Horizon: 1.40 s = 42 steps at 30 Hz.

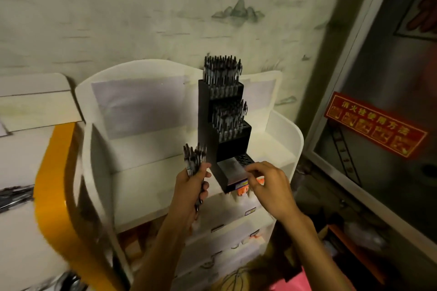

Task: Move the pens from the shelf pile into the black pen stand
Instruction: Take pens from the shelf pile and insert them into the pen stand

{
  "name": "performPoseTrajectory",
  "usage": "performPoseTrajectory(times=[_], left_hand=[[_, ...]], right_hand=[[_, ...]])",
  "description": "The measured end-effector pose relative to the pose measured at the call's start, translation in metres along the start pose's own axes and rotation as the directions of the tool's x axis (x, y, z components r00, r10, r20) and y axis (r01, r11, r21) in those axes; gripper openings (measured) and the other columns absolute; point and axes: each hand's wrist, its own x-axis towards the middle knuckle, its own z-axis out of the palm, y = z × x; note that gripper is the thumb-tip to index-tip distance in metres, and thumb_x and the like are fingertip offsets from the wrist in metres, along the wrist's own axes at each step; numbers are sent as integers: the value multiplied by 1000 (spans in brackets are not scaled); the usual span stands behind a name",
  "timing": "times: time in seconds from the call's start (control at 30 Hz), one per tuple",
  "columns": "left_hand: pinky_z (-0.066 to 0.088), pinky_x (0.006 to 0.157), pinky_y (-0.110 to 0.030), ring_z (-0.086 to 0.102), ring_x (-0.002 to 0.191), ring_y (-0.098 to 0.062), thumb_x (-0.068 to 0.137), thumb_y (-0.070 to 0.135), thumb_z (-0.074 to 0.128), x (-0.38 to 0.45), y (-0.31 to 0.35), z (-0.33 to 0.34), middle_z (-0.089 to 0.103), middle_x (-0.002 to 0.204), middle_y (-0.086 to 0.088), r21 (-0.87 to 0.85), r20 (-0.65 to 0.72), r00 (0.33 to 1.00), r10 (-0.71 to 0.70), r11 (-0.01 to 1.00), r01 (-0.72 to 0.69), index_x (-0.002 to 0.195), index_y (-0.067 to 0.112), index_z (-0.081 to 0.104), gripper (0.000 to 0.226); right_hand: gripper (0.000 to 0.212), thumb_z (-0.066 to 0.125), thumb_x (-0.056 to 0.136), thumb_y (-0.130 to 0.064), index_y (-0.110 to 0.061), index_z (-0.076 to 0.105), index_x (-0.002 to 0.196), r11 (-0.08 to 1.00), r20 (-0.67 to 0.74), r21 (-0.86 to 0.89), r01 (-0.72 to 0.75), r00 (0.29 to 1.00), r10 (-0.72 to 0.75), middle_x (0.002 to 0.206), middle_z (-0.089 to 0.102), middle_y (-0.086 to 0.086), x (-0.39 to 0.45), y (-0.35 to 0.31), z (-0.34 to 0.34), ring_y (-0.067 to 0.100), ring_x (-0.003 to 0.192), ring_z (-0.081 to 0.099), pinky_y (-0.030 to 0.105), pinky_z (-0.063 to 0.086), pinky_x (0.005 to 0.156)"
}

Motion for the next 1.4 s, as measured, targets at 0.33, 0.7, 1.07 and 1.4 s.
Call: performPoseTrajectory(times=[0.33, 0.7, 1.07, 1.4], left_hand=[[44, 43, -25, 53, 47, -15, 95, 34, 63, 54, -1, 44, 65, 68, -7, 53, -117, 990, 79, 996, -74, 92, 5, 66, 28], [35, 45, -23, 49, 50, -10, 99, 15, 57, 101, -3, 89, 62, 71, 0, 85, -123, 990, 69, 995, -59, 107, 8, 71, 17], [36, 45, -25, 47, 49, -15, 99, 29, 60, 123, -4, 136, 70, 85, -6, 167, -165, 967, 193, 972, -165, 103, 11, 74, 24], [28, 44, -23, 40, 45, -14, 101, 35, 55, 133, -1, 160, 60, 54, 4, 258, -165, 966, 198, 954, -152, 92, 3, 72, 37]], right_hand=[[19, 61, 93, -22, -28, 68, 109, 998, 55, 24, 66, 996, -67, 110, 66, -12, 84, 44, -2, 6, 92, 63, 18, 47, 77], [18, 62, 94, -24, -28, 67, 110, 971, 166, 189, 146, 970, -178, 108, 65, -13, 156, 63, 8, 2, 93, 59, 7, 39, 79], [13, 65, 92, -17, -21, 73, 101, 852, 237, 503, 141, 926, -293, 91, 68, -18, 214, 82, -4, -5, 87, 64, 9, 48, 79], [5, 70, 88, -14, -17, 72, 85, 647, 394, 740, -183, 898, -196, 81, 74, 1, 239, 88, -10, 10, 76, 69, 19, 53, 68]])
